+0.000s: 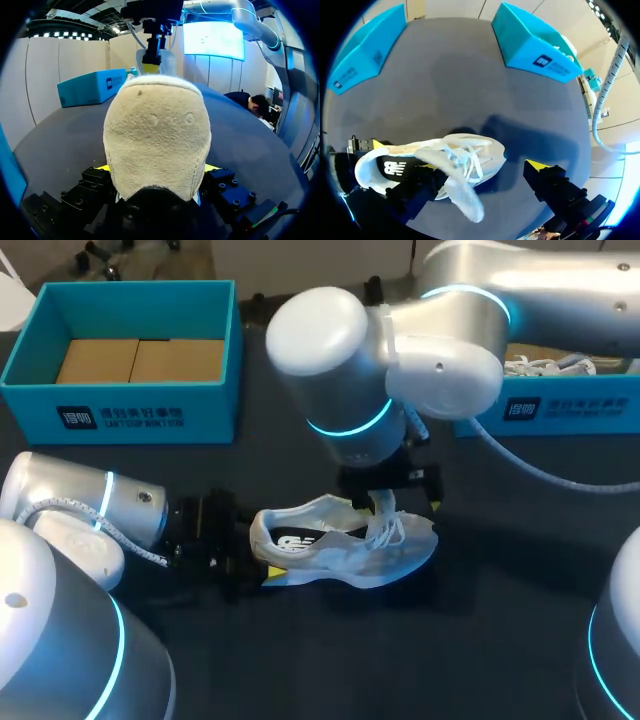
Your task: Take the shoe out of the shoebox, open the shoe tongue, remove and reinsert the insole, then place the shoe into the shoebox
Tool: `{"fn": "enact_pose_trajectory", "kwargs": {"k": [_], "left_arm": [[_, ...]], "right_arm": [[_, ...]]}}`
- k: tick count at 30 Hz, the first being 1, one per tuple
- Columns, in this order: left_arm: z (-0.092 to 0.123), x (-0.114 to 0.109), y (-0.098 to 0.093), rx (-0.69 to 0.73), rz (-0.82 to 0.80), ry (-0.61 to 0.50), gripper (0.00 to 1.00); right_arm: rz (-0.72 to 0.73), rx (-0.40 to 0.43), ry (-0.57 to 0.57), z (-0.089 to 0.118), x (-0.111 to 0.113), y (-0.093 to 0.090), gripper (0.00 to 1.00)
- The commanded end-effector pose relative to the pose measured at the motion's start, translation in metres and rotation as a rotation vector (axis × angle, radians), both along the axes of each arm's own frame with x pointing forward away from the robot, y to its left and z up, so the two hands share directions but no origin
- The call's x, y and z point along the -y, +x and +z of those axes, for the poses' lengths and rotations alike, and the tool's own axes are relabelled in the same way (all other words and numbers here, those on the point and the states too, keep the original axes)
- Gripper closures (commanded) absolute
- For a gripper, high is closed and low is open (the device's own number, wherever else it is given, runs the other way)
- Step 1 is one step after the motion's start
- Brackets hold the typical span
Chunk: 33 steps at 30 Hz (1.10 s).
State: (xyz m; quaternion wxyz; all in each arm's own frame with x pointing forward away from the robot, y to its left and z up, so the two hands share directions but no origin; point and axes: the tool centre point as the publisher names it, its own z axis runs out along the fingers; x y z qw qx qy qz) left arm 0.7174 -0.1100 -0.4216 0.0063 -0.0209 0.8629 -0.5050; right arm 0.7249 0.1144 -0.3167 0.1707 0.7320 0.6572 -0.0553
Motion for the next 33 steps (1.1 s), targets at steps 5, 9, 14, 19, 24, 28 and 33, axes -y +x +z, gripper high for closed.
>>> {"fn": "enact_pose_trajectory", "kwargs": {"k": [5, 9, 14, 19, 24, 28, 33], "left_arm": [[-0.003, 0.001, 0.003, 0.001, 0.000, 0.003, 1.00], [-0.003, 0.001, 0.003, 0.001, 0.000, 0.003, 1.00], [-0.003, 0.001, 0.003, 0.001, 0.000, 0.003, 1.00], [-0.003, 0.001, 0.003, 0.001, 0.000, 0.003, 1.00], [-0.003, 0.001, 0.003, 0.001, 0.000, 0.003, 1.00], [-0.003, 0.001, 0.003, 0.001, 0.000, 0.003, 1.00], [-0.003, 0.001, 0.003, 0.001, 0.000, 0.003, 1.00]], "right_arm": [[-0.100, 0.127, -0.018, 0.027, -0.019, -0.001, 0.00], [-0.049, 0.152, -0.019, 0.041, -0.030, 0.004, 0.00], [0.046, 0.171, -0.015, 0.053, -0.046, 0.009, 0.13], [0.118, 0.190, -0.015, 0.067, -0.060, 0.012, 0.58], [0.215, 0.197, -0.004, 0.077, -0.074, 0.016, 0.99], [0.318, 0.195, 0.003, 0.082, -0.087, 0.015, 1.00], [0.513, 0.175, 0.039, 0.087, -0.103, 0.009, 1.00]]}}
